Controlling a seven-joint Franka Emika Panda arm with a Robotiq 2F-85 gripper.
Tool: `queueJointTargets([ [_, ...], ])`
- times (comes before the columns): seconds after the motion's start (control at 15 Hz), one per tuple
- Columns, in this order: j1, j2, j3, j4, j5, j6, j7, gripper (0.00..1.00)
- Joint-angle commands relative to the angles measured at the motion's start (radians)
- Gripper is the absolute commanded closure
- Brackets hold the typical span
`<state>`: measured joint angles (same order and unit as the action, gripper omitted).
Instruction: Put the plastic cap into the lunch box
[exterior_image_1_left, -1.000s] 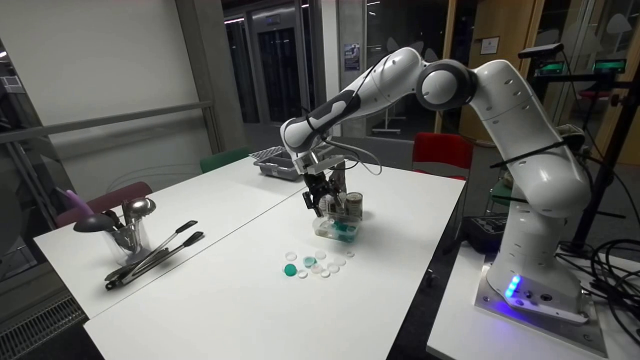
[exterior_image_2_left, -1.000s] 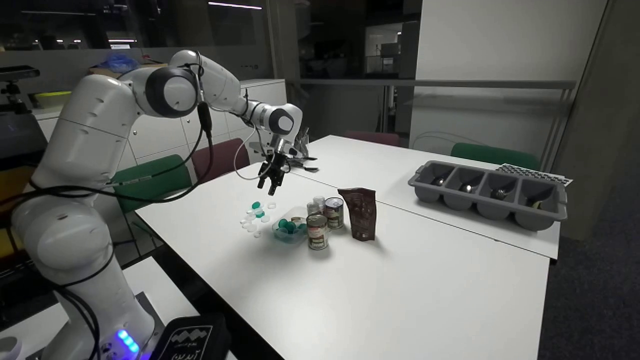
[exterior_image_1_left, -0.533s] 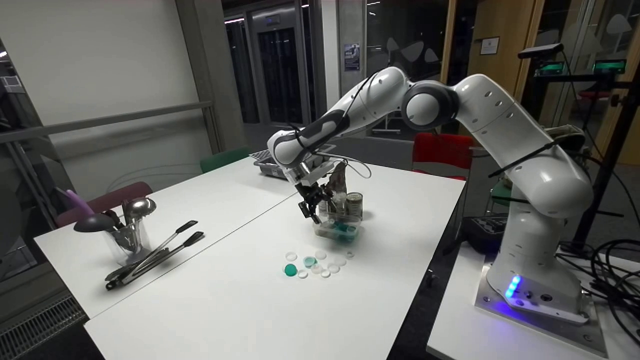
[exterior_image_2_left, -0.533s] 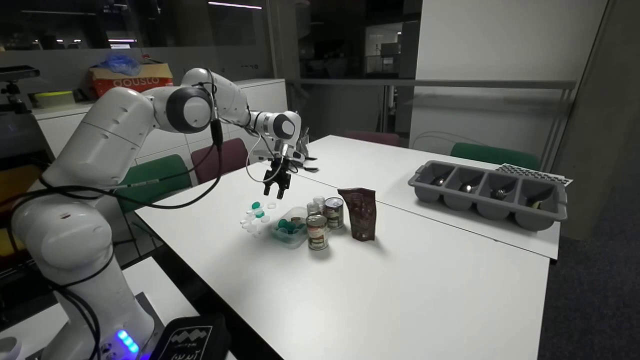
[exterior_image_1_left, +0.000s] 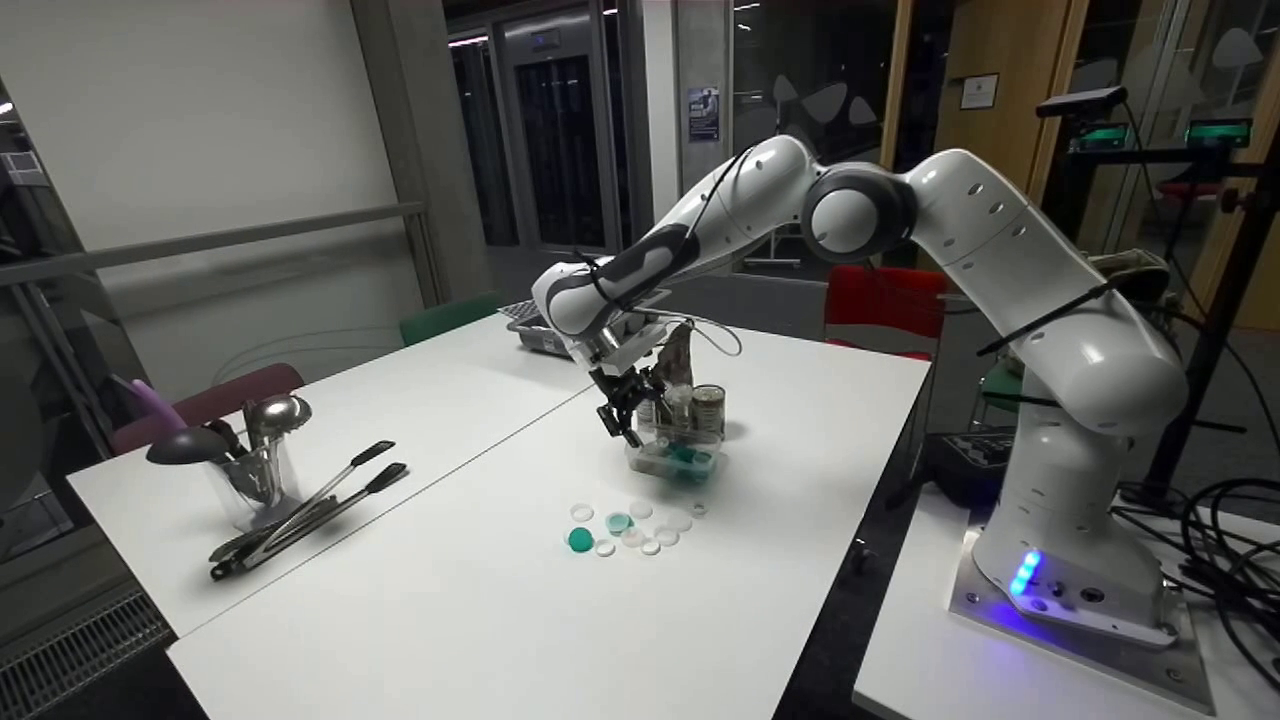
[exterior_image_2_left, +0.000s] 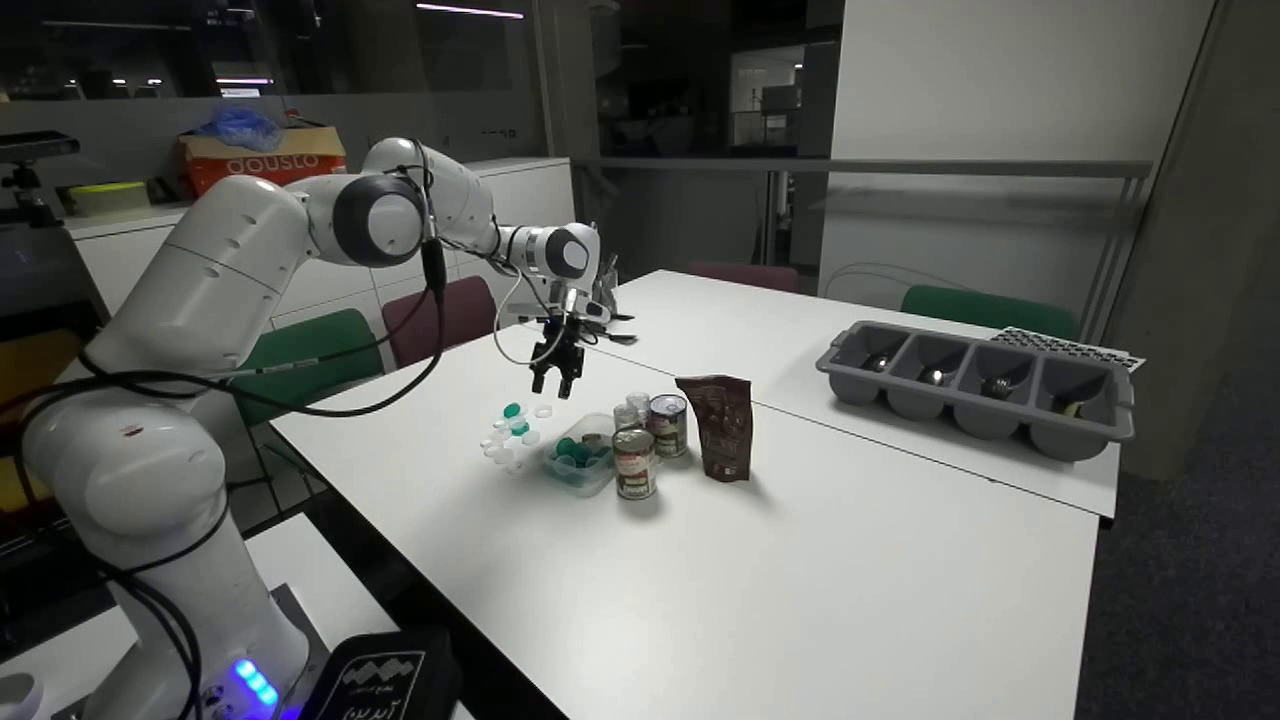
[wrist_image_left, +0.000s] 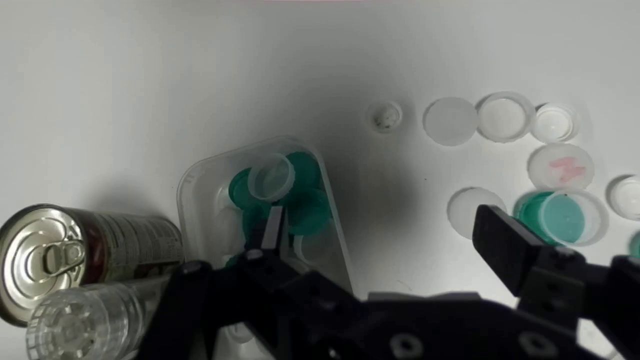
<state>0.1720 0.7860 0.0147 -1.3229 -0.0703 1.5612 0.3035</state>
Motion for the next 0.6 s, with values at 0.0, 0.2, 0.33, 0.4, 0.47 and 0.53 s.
queueJointTargets([
  [0.0, 0.045, 0.023, -0.027, -0.015, -0.056, 0.046, 0.058, 0.00],
  [0.2, 0.084, 0.047, -0.032, -0.034, -0.106, 0.112, 0.084, 0.00],
  [0.33, 0.116, 0.047, -0.034, -0.063, -0.150, 0.179, 0.087, 0.00],
  [0.4, 0.130, 0.045, -0.033, -0.080, -0.169, 0.210, 0.091, 0.00],
  [0.47, 0.145, 0.034, -0.034, -0.104, -0.188, 0.241, 0.100, 0.00],
  [0.53, 0.156, 0.020, -0.034, -0.131, -0.200, 0.273, 0.113, 0.00],
])
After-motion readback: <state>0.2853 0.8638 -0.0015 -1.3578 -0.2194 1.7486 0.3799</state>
